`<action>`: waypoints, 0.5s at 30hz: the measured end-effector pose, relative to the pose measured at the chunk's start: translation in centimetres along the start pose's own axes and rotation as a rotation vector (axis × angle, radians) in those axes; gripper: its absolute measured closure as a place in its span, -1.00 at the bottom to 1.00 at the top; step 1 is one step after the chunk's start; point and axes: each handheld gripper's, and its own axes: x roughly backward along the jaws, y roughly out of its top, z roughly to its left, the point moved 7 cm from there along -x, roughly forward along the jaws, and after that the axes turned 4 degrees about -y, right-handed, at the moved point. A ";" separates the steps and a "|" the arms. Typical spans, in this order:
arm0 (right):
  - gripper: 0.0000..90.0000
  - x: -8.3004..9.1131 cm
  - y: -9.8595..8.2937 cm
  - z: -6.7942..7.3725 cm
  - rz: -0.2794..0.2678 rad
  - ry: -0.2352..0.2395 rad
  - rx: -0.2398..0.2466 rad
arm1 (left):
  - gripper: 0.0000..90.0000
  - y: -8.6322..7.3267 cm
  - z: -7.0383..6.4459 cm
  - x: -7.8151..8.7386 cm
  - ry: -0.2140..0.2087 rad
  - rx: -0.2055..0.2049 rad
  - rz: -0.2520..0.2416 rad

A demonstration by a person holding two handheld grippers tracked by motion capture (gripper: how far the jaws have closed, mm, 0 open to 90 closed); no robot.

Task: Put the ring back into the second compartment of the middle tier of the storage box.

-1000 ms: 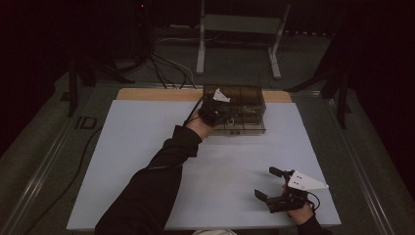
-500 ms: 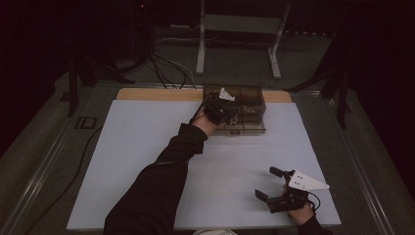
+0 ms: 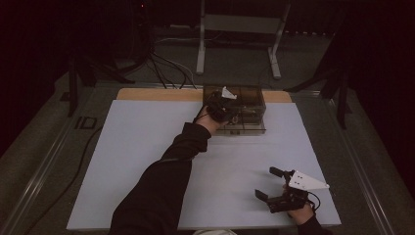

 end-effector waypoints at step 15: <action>-1.00 -0.1 0.0 0.0 0.001 -0.001 -0.001 | -0.08 0.3 -1.6 2.7 -0.027 -0.008 -0.019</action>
